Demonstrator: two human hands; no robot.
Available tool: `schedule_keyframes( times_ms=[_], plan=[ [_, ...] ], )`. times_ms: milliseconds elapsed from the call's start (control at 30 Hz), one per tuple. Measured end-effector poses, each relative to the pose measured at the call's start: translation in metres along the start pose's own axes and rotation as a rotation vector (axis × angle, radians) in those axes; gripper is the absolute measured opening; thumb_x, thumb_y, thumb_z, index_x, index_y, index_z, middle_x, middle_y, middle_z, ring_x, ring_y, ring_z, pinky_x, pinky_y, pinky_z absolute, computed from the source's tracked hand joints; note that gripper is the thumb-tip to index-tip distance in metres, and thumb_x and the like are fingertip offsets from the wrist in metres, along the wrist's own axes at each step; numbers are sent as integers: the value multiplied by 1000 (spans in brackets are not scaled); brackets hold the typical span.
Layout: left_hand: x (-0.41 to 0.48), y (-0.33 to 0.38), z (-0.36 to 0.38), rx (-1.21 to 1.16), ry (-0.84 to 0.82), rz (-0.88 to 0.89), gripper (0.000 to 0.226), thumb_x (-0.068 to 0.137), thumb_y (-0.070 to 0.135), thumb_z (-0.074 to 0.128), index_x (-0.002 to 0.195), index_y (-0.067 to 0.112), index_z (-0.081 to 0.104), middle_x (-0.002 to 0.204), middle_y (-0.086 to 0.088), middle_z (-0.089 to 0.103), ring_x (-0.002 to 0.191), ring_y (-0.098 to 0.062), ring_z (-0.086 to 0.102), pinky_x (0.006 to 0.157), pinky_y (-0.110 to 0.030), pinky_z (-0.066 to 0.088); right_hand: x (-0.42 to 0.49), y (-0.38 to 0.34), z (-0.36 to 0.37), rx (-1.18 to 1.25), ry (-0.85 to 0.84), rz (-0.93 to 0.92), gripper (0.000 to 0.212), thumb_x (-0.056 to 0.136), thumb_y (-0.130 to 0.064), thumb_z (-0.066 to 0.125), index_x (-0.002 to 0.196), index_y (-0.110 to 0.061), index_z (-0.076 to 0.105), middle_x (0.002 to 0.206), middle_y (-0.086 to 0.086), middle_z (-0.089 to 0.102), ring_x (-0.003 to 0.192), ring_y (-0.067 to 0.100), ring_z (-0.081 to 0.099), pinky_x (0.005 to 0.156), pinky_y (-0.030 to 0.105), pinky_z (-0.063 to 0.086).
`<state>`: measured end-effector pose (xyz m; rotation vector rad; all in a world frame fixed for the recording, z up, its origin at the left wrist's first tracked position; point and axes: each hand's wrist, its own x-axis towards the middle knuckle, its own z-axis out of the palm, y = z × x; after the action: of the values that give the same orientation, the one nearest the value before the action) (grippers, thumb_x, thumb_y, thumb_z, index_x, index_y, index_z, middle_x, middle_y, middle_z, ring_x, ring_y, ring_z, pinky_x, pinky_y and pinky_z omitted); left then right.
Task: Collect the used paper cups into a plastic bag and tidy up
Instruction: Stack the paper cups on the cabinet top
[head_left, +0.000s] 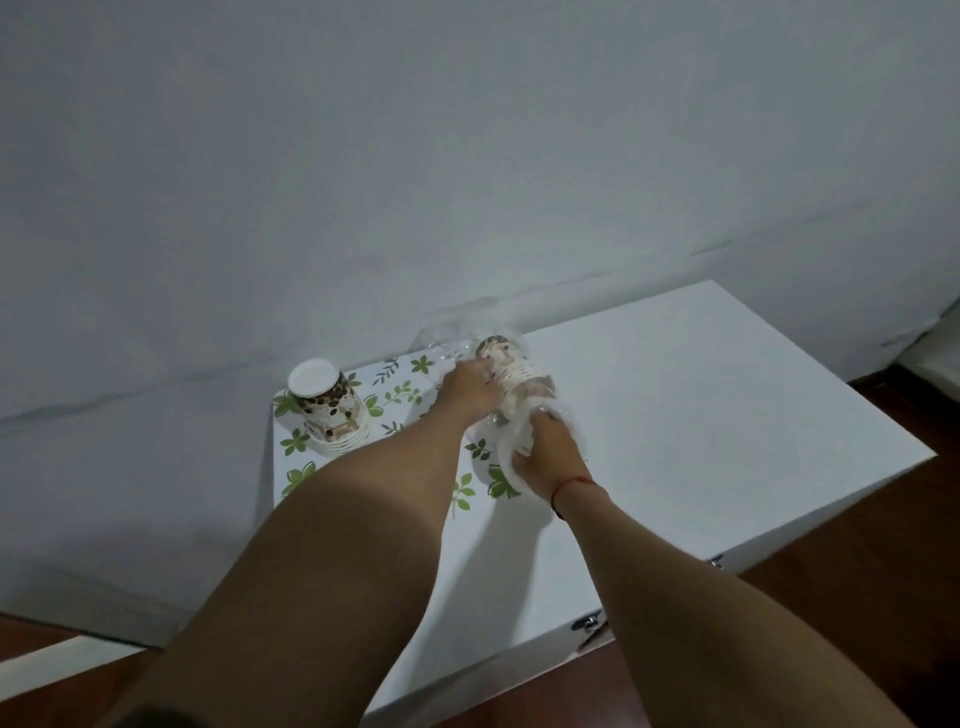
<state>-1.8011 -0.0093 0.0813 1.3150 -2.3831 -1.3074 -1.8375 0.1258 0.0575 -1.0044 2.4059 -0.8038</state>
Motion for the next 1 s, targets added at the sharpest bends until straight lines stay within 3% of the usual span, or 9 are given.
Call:
schedule_keyframes(
  times_ms=[133, 267, 400, 533, 633, 733, 833, 933, 1000],
  plan=[
    [7, 4, -5, -74, 14, -21, 48, 91, 16, 56, 138, 21, 53, 146, -9, 48, 123, -29, 55, 101, -33, 49, 8, -10, 4, -92, 139, -33, 36, 95, -5, 42, 131, 2, 48, 133, 20, 54, 124, 30, 51, 103, 31, 42],
    [13, 4, -6, -123, 25, -51, 43, 92, 20, 58, 134, 22, 57, 145, -8, 49, 119, -27, 58, 98, -32, 51, 19, -19, -1, -136, 162, -121, 52, 95, 1, 38, 146, -1, 32, 151, 16, 38, 144, 26, 30, 112, 28, 33],
    [11, 4, -3, -144, -18, -83, 43, 94, 16, 51, 137, 21, 56, 149, -8, 43, 126, -28, 52, 100, -31, 48, 30, -21, -11, -225, 104, -18, 34, 94, -2, 43, 127, -2, 53, 127, 15, 61, 116, 26, 59, 98, 31, 45],
    [6, 5, 2, -177, 21, -91, 52, 94, 17, 46, 147, 21, 41, 153, -7, 38, 131, -29, 47, 108, -40, 44, 37, -30, -25, -284, 144, 59, 29, 91, 2, 43, 115, -1, 60, 118, 16, 65, 109, 30, 62, 87, 36, 50],
    [5, 8, 6, -251, 147, -224, 69, 92, 23, 54, 153, 16, 22, 152, -10, 36, 134, -32, 43, 107, -44, 43, 41, -33, -30, -282, 189, 91, 29, 91, 2, 43, 115, -2, 60, 117, 14, 65, 109, 31, 63, 83, 36, 51],
    [9, 7, 6, -322, 117, -404, 69, 85, 32, 62, 143, 8, 33, 139, -14, 47, 120, -34, 54, 95, -45, 52, 41, -29, -28, -228, 180, 113, 30, 92, 3, 42, 116, 0, 59, 119, 17, 64, 111, 31, 61, 87, 37, 50],
    [7, 9, 4, -427, -44, -459, 43, 94, 21, 50, 132, 1, 48, 119, -18, 59, 94, -33, 64, 66, -38, 58, 40, -29, -26, -135, 153, 141, 28, 92, 0, 43, 114, 2, 60, 115, 18, 66, 108, 32, 63, 91, 36, 49],
    [7, 10, 3, -462, -92, -451, 36, 98, 12, 44, 132, 1, 48, 124, -21, 58, 100, -38, 64, 48, -37, 53, 43, -31, -23, -120, 129, 170, 28, 90, -3, 49, 116, 1, 61, 118, 18, 64, 114, 31, 60, 95, 33, 48],
    [9, 9, 3, -432, -111, -432, 34, 95, 4, 46, 128, -2, 51, 118, -24, 63, 89, -37, 67, 46, -35, 56, 43, -34, -23, -139, 111, 185, 31, 90, -4, 49, 120, 0, 59, 123, 18, 62, 120, 31, 56, 98, 33, 45]
  ],
)
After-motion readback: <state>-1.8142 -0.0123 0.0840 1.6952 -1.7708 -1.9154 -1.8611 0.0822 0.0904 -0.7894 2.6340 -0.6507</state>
